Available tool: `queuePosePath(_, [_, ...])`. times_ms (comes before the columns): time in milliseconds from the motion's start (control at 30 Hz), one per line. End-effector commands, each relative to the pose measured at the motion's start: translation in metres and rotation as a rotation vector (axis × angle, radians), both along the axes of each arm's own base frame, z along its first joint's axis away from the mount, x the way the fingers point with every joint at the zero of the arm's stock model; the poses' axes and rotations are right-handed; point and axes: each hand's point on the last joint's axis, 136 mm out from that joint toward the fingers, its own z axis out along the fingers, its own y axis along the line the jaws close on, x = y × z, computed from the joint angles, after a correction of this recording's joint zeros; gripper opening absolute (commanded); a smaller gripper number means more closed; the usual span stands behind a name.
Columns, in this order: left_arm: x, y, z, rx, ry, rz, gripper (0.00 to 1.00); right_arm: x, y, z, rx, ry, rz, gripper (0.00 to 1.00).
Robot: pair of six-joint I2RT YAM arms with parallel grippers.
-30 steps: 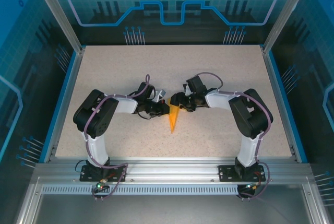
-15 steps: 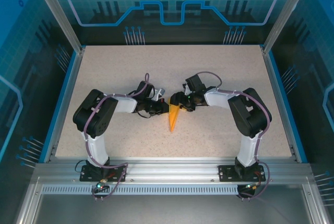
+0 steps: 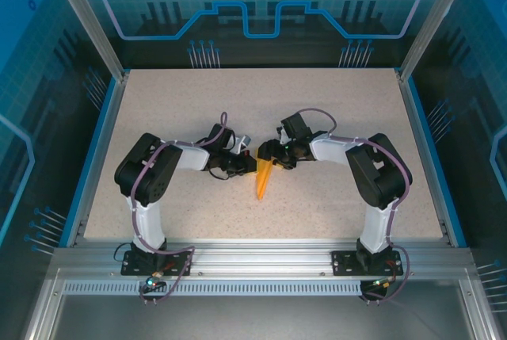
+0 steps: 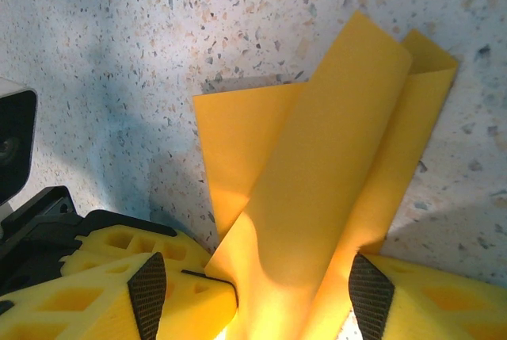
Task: Fold a paper plane with a square sheet of paper (fold left side to right side)
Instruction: Fold the wing for the fifth time at the center of the table.
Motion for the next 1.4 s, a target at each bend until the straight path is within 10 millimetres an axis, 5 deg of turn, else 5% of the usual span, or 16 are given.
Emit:
queuePosePath(0, [-0.005, 0.001, -0.015, 0.025, 0.031, -0.017, 0.00, -0.007, 0.002, -0.012, -0.017, -0.006, 0.027, 0.67])
queuePosePath(467, [-0.007, -0.001, -0.019, 0.050, 0.049, -0.027, 0.00, -0.001, -0.015, 0.027, -0.003, -0.142, -0.008, 0.74])
queuePosePath(867, [-0.008, -0.002, -0.018, 0.053, 0.046, -0.036, 0.00, 0.003, 0.001, 0.034, 0.031, -0.152, 0.051, 0.26])
queuePosePath(1367, [-0.008, -0.002, -0.020, 0.062, 0.049, -0.040, 0.00, 0.003, 0.007, 0.006, -0.036, -0.080, 0.085, 0.19])
